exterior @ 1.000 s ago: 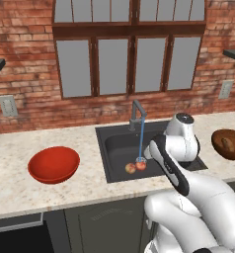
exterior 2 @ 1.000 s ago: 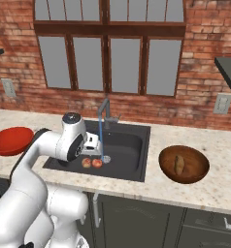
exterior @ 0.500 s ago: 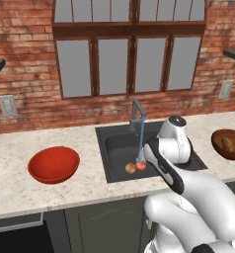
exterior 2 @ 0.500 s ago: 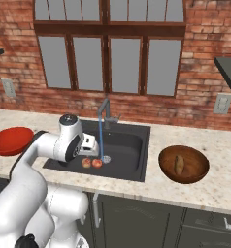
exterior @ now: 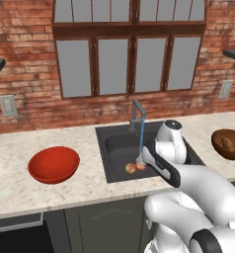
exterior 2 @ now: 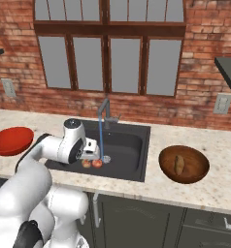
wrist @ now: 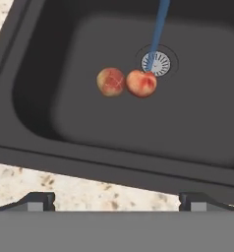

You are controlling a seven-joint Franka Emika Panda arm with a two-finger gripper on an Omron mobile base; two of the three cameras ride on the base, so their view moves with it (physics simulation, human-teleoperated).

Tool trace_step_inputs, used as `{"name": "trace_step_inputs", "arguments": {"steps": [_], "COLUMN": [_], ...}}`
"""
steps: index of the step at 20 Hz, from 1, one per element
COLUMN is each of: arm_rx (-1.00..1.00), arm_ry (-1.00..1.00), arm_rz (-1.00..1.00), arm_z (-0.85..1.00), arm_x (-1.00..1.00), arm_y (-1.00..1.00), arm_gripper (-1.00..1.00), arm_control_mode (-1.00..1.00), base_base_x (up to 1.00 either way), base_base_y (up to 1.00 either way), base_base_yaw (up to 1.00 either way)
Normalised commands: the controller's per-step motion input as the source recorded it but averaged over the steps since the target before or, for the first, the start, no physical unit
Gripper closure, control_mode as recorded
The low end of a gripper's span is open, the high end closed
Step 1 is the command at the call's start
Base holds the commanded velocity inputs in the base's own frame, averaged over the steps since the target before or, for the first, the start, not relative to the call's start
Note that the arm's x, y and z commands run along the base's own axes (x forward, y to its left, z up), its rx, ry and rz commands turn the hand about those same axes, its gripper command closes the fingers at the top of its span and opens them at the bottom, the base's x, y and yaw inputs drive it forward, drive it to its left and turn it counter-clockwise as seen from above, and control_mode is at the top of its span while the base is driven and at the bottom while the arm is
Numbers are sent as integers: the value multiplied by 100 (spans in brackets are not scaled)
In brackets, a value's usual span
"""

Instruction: Pick the peachs from the sink and place them in one bowl. Place the potato in the other bowl. Then turn off the sink faucet.

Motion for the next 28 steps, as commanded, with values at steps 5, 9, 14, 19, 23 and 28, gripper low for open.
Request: {"name": "trace_step_inputs", "arguments": {"steps": [5,9,14,19,23,28], "arm_rx": [0,0,0,0,0,4], "arm_ry": [-2,-4,-1,0,0,-4], "arm_rz": [0,0,-2,-14,-28,-27], "arm_z": [-15,-11,-15,-14,-4,-1], "arm_x": [41,25,2,4,0,0], "arm_y": [0,0,0,0,0,0], "arm_gripper": [-100,-100,-100,-100,-100,-100], "arm_control_mode": [-100,-100,-100,-100,-100,-100], "base_base_x": [0,0,0,0,0,0], "base_base_y": [0,0,0,0,0,0], "base_base_yaw": [0,0,0,0,0,0]}}
